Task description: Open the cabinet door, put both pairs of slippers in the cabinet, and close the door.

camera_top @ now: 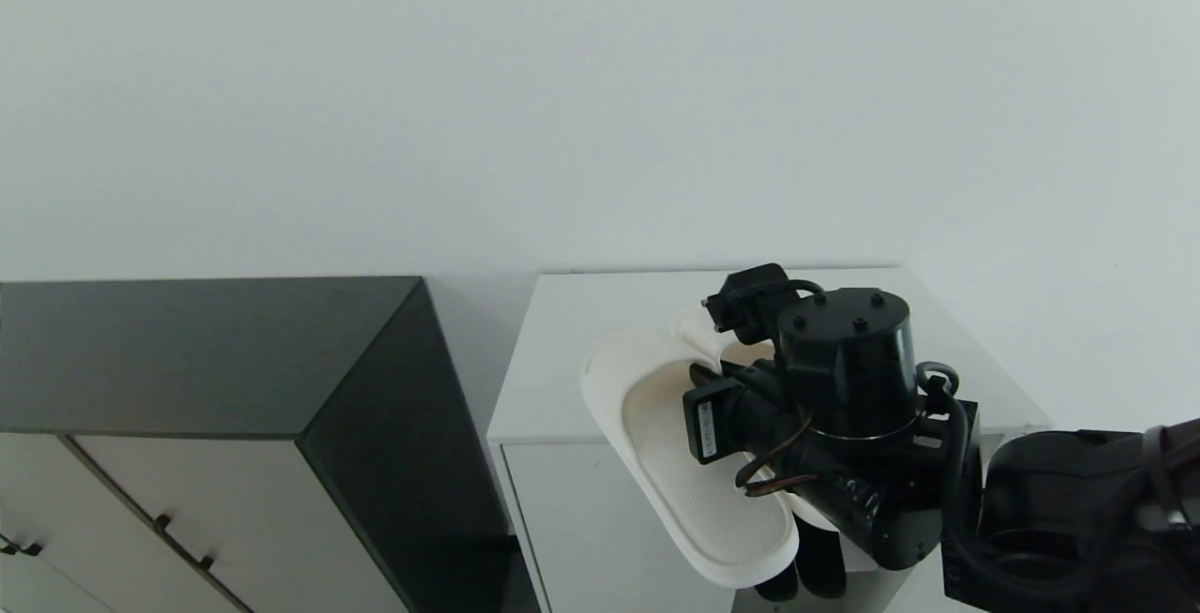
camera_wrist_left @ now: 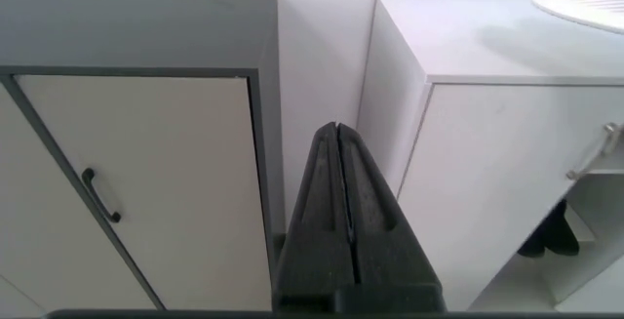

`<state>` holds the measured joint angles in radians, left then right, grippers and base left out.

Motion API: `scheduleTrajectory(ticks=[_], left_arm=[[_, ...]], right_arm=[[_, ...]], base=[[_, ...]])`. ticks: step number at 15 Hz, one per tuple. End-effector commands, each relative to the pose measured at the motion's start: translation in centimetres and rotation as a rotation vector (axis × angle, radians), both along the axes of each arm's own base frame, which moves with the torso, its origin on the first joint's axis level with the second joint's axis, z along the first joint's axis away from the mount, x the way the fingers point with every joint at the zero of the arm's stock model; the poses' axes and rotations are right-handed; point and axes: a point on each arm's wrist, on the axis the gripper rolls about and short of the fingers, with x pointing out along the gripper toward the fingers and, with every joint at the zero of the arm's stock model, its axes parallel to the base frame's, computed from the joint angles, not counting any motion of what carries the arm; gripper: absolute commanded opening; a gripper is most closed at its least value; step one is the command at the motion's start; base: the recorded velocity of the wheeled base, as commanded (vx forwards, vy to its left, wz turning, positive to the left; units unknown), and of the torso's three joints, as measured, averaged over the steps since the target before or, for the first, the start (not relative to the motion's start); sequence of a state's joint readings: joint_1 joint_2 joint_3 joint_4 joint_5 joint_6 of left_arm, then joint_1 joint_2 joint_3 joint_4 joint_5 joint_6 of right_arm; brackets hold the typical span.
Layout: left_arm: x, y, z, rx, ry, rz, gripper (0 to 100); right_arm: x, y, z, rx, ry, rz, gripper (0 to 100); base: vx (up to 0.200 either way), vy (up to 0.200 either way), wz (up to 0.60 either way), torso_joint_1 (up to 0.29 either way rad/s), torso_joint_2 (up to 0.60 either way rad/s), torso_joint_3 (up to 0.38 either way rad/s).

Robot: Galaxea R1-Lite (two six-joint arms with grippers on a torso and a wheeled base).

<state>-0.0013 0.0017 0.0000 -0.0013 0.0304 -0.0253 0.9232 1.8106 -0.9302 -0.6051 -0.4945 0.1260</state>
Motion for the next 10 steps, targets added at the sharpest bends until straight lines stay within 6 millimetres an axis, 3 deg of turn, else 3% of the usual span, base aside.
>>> scheduleTrajectory(ticks=[1, 9, 10], left_arm=[[0.00, 0.00, 0.00, -0.001, 0.000, 0.000, 0], [0.00, 0.00, 0.00, -0.002, 0.000, 0.002, 0], [0.00, 0.00, 0.00, -0.002, 0.000, 0.002, 0]], right_arm=[[-0.03, -0.02, -0.03, -0.001, 0.000, -0.001, 0], [-0.01, -0.17, -0.27, -0.008, 0.006, -0.004, 0], [-0.01, -0.17, -0.27, -0.008, 0.006, -0.004, 0]], base=[[-0.200, 0.000, 0.00, -0.012, 0.00, 0.002], [-0.200, 0.000, 0.00, 0.000, 0.00, 0.003], [0.000, 0.000, 0.00, 0.000, 0.00, 0.000]])
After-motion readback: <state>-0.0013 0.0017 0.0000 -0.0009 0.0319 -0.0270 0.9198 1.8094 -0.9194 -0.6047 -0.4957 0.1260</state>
